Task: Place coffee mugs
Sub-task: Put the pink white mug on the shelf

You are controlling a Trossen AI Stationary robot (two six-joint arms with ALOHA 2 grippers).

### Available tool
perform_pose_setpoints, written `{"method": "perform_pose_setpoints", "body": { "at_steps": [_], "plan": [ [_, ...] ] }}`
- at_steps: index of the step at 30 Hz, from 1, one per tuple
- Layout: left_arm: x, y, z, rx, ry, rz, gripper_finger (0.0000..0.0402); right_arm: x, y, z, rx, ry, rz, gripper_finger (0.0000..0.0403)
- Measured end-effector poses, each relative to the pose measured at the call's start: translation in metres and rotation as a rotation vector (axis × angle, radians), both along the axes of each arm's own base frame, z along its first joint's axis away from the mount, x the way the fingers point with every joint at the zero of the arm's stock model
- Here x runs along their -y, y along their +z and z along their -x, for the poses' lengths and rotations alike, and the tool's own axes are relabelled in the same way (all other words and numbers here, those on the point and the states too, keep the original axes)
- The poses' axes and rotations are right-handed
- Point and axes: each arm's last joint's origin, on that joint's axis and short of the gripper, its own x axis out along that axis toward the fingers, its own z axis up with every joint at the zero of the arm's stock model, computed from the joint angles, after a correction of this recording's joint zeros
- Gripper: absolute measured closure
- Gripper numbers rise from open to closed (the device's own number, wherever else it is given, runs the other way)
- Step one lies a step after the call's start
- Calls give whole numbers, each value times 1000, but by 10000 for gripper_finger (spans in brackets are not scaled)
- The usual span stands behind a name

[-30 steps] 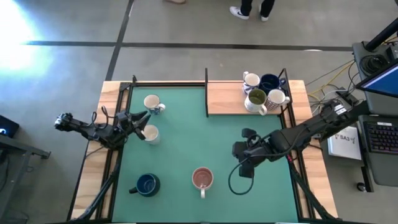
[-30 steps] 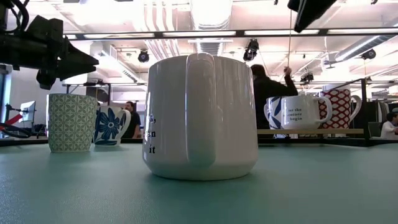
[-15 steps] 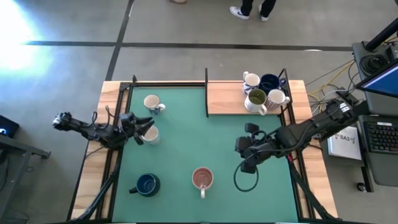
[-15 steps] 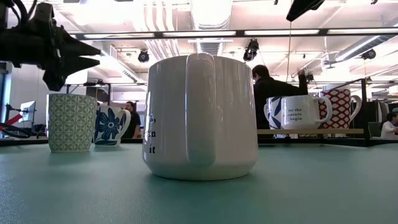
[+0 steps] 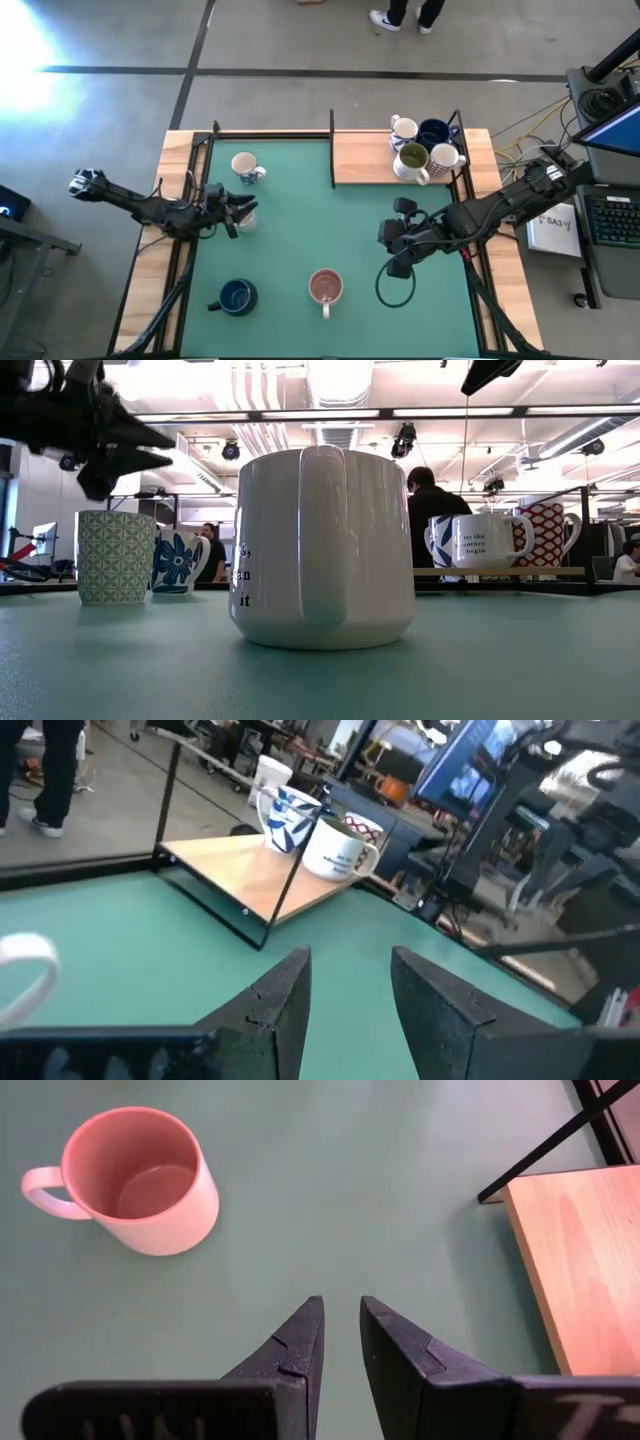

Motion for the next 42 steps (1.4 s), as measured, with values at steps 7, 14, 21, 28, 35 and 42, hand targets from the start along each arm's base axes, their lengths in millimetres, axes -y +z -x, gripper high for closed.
{"method": "perform_pose_setpoints", "body": {
  "at_steps": [7, 14, 21, 28, 35, 42],
  "plan": [
    [9, 20, -24, -180, -10, -21, 278, 0, 0, 0, 1, -10, -6, 344],
    [21, 25, -55, -339, -74, 5, 278, 1, -1, 1, -7, -51, -28, 344],
    [35, 38, -89, -454, -167, -3, 278, 2, -6, 4, -42, -52, -11, 344],
    [47, 44, -118, -601, -243, 84, 278, 3, -10, 5, -62, -52, -1, 344],
    [75, 40, -158, -686, -330, 176, 278, 3, -14, 6, -65, -100, -25, 344],
    [96, 38, -192, -804, -340, 168, 278, 4, -28, 9, -92, -179, -51, 344]
  ]
}}
